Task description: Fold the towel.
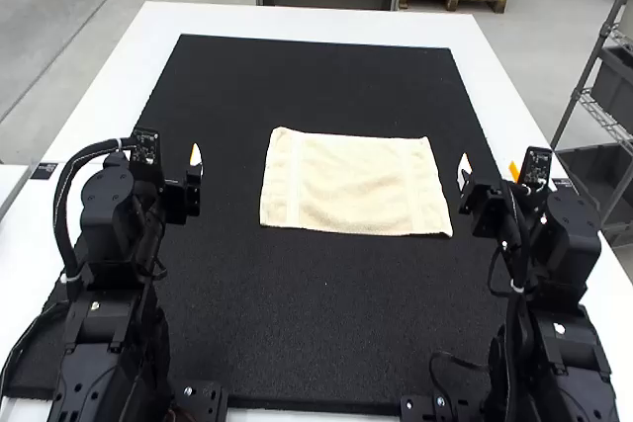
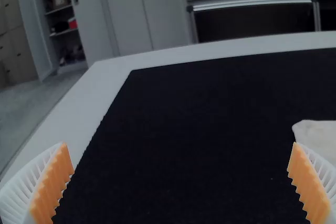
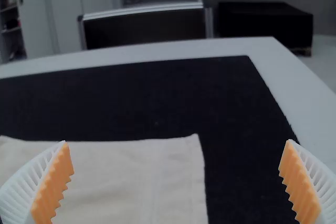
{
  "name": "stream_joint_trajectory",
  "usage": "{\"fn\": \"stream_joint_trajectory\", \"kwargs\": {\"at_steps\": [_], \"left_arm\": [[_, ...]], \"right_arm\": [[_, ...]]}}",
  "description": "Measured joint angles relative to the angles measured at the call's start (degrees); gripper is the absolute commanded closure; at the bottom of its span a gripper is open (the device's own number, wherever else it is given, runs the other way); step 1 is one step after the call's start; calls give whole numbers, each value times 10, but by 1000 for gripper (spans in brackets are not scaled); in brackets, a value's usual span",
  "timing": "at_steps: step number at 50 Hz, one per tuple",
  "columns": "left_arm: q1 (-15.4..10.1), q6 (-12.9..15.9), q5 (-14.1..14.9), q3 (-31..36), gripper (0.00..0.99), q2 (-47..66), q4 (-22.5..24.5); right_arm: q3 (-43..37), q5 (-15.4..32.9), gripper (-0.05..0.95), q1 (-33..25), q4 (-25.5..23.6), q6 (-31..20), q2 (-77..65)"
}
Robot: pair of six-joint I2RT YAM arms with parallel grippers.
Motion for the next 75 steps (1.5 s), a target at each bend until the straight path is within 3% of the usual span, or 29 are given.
{"fn": "stream_joint_trajectory", "kwargs": {"at_steps": [1, 17, 20, 26, 29, 34, 46, 61, 70, 75], "left_arm": [[0, 0, 0, 0, 36, 0, 3], [0, -2, 0, 0, 39, 0, 17], [0, -11, 0, 0, 44, 0, 38], [0, -22, 0, 0, 46, 0, 130], [0, -25, 0, 0, 46, 0, 147], [0, -28, 0, 2, 44, 0, 142], [0, -33, 3, 75, 46, 30, 136], [-7, -35, -9, 205, 44, 227, 184], [-7, -43, -22, 239, 46, 422, 207], [-7, -51, -24, 243, 64, 515, 234]], "right_arm": [[0, 2, -10, -23, -9, 0, 0], [0, 2, -10, -23, -7, 0, 0], [0, 3, -10, -23, 8, 0, 0], [0, 2, -10, -22, 58, 6, 0], [0, 2, -10, -23, 83, 9, 0], [0, 2, -10, -23, 142, 13, 0], [13, -21, -8, -23, 140, 23, 6], [195, -52, -10, -23, 172, 39, 221], [238, -50, -10, -22, 187, 35, 426], [244, -26, -2, -23, 216, 18, 525]]}}
